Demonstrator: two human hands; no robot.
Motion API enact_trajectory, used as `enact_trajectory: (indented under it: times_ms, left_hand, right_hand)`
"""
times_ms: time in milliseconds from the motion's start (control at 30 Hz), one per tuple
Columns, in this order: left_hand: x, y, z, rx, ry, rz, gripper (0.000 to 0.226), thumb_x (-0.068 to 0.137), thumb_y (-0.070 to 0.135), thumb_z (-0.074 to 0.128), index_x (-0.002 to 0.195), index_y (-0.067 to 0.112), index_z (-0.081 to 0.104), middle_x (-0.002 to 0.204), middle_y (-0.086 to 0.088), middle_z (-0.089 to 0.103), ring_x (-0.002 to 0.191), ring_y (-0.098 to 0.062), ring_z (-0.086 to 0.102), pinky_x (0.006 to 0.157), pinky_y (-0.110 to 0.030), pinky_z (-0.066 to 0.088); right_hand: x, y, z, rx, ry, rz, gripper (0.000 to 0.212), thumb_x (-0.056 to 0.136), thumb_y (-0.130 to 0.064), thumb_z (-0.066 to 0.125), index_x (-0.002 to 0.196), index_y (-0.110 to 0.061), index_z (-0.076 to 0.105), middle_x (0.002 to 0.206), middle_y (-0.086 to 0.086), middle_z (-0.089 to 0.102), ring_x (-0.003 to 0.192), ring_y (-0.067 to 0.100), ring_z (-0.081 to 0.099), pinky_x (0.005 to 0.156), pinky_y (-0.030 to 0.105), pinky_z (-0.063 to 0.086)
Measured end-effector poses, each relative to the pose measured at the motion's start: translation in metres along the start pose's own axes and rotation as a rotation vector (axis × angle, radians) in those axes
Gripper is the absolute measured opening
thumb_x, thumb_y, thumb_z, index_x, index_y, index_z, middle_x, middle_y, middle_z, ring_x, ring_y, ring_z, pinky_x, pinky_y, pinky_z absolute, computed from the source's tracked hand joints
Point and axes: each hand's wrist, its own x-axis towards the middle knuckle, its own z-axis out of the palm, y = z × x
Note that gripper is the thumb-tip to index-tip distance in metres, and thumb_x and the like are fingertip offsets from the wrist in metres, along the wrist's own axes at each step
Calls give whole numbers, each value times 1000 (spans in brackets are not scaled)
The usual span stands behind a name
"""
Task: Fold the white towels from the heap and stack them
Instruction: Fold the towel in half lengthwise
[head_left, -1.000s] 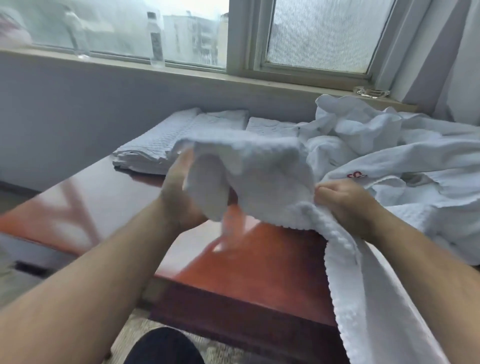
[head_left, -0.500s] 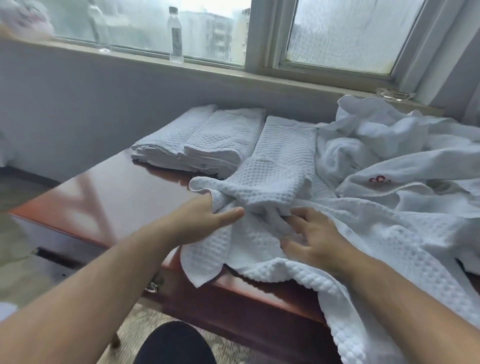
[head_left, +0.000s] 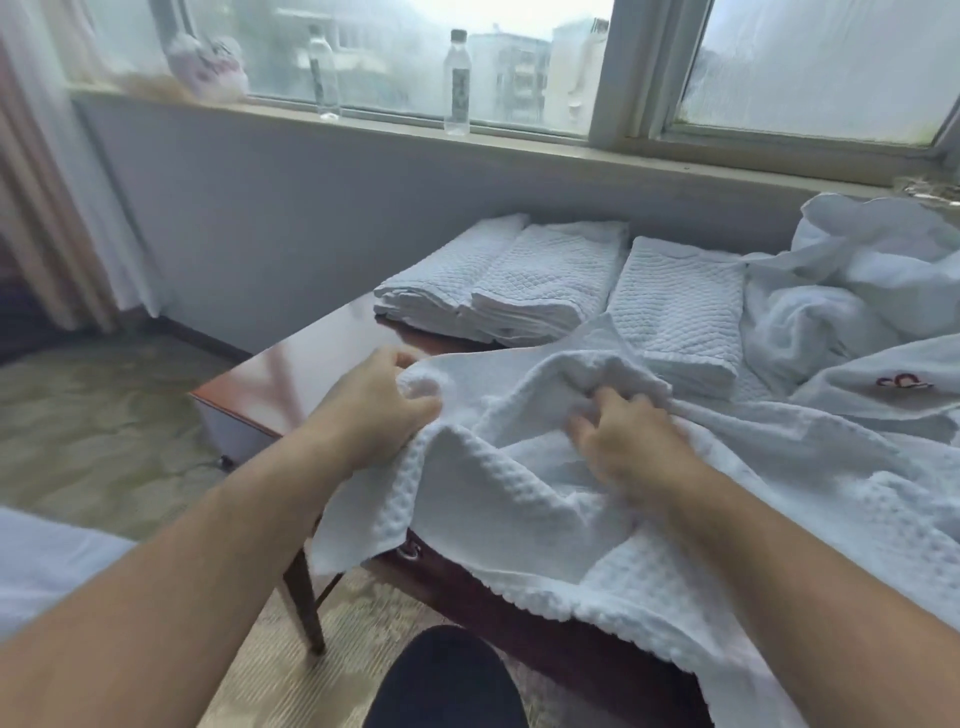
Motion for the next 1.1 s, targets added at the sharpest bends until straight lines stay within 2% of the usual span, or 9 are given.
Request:
enact_trajectory:
  times_ms: [167, 300, 400, 500, 600, 700, 867, 1033, 1100]
  left_hand:
    - [-6, -24, -19, 585, -51, -36, 75, 91, 34, 61, 153, 23, 22, 146, -10, 39, 134, -31, 39, 107, -44, 38]
    - [-5, -5, 12, 478, -125, 354, 61, 99, 28, 53, 155, 28, 30, 158, 0, 31, 144, -21, 27, 119, -35, 21]
    - [-1, 7, 38, 341, -337, 338, 59, 96, 46, 60, 149, 27, 41, 148, 0, 49, 134, -19, 44, 112, -34, 33]
    - [3, 18, 65, 421, -320, 349, 66, 87, 70, 56, 137, 28, 48, 135, 0, 58, 123, -24, 52, 103, -40, 42]
    - [5, 31, 96, 528, -331, 286, 103, 78, 90, 18, 153, 20, 29, 160, -11, 30, 146, -34, 27, 117, -48, 26]
    - [11, 37, 118, 553, -357, 249, 118, 67, 95, -2, 161, 25, 3, 169, -6, -8, 154, -34, -7, 124, -54, 1]
    - [30, 30, 118, 592, -378, 290, 123, 59, 100, -6, 160, 31, -6, 168, -3, -13, 154, -31, -12, 123, -54, -2]
    - [38, 2, 97, 631, -366, 280, 126, 53, 106, 0, 159, 38, -10, 167, 3, -17, 154, -26, -13, 123, -53, -4]
    - [41, -15, 83, 622, -335, 252, 127, 51, 108, 1, 158, 40, -9, 167, 6, -16, 155, -24, -12, 124, -51, -4]
  right_hand:
    - [-23, -29, 34, -79, -12, -408, 76, 87, -69, 47, 155, -42, 25, 145, -3, 50, 138, 26, 38, 116, 45, 28]
    - [-31, -19, 24, 164, 53, -477, 60, 89, -46, 68, 145, -30, 52, 125, -3, 67, 122, 21, 56, 105, 32, 40]
    - [-39, 13, 12, 197, 159, -362, 32, 88, -43, 72, 114, -23, 73, 107, -8, 70, 107, 18, 63, 95, 32, 46]
    - [-52, 57, -2, -7, 328, -70, 26, 89, -46, 66, 101, -25, 75, 105, -3, 68, 110, 26, 58, 94, 40, 46]
    - [-71, 100, -12, -58, 291, 195, 41, 92, -52, 55, 123, -28, 68, 131, 1, 61, 124, 31, 50, 102, 45, 41]
    - [-84, 129, -19, -19, 231, 332, 50, 91, -59, 45, 131, -30, 52, 135, 6, 57, 125, 32, 49, 101, 46, 40]
    - [-78, 131, -19, -155, 26, 414, 85, 87, -78, 32, 156, -31, 16, 162, 11, 29, 147, 35, 27, 115, 56, 28]
    - [-57, 78, -18, -189, -158, 363, 137, 45, -109, 12, 157, -31, 18, 159, 20, 28, 145, 44, 25, 111, 62, 32]
    - [-54, 57, -10, -211, -190, 275, 141, 39, -111, 9, 157, -35, 14, 159, 20, 26, 144, 45, 24, 109, 60, 35]
